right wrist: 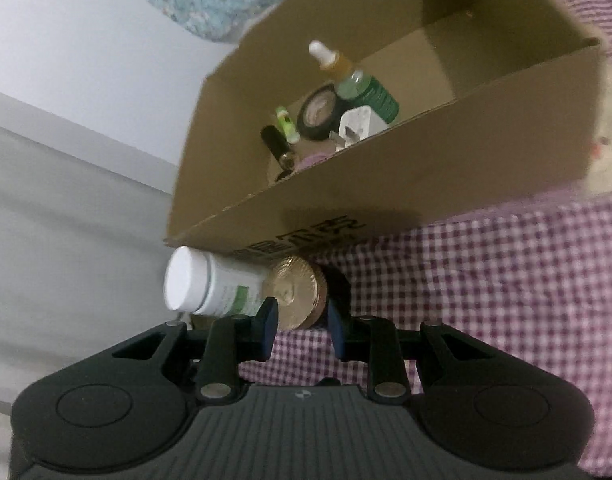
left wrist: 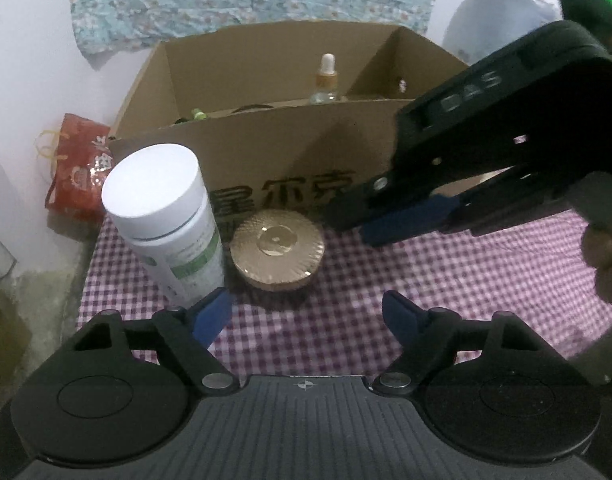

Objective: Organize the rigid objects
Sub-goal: 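Grasp the gold round jar with the right tool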

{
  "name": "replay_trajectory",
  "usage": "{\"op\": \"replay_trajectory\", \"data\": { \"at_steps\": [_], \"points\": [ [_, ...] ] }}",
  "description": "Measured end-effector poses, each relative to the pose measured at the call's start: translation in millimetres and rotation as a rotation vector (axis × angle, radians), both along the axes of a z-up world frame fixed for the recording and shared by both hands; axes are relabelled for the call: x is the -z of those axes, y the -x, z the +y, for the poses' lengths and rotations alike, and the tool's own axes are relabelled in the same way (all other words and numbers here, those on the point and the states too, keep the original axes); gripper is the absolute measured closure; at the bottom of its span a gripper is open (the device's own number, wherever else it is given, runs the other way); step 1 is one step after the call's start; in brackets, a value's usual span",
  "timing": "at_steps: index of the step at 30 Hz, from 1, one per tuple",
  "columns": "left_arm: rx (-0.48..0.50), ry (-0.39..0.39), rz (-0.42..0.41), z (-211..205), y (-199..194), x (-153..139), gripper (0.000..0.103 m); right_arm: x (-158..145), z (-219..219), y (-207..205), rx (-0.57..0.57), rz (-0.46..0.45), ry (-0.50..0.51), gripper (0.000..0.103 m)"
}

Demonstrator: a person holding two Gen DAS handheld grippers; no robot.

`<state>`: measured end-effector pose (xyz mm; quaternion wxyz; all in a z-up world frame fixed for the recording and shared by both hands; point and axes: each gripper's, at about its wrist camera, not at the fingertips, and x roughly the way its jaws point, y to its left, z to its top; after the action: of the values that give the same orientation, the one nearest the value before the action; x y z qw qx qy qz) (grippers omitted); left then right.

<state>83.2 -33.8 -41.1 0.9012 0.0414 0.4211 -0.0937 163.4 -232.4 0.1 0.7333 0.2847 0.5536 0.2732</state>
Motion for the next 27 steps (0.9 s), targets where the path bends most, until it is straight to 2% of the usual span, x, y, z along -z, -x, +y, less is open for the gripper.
{"op": "replay_trajectory", "data": {
  "at_steps": [7, 16, 22, 27],
  "points": [
    [-0.023, 0.026, 0.032, 8.1, -13.4, 16.9, 0.026, 22.0, 29.8, -23.2, -0.07, -0.011, 0.033, 0.074],
    [-0.003, 0.054, 0.027, 9.3, -21.1, 13.0, 0.026, 27.0, 35.7, -37.0, -0.094, 0.002, 0.022, 0.072],
    [0.059, 0.057, 0.009, -2.4, -15.7, 7.1, 0.026, 22.2, 17.8, -28.6, -0.078, 0.009, 0.035, 0.072],
    [0.139, 0.065, -0.006, -22.4, -7.8, 2.3, 0.026, 21.5, -15.2, -13.4, -0.011, 0.032, 0.029, 0.072]
  ]
}}
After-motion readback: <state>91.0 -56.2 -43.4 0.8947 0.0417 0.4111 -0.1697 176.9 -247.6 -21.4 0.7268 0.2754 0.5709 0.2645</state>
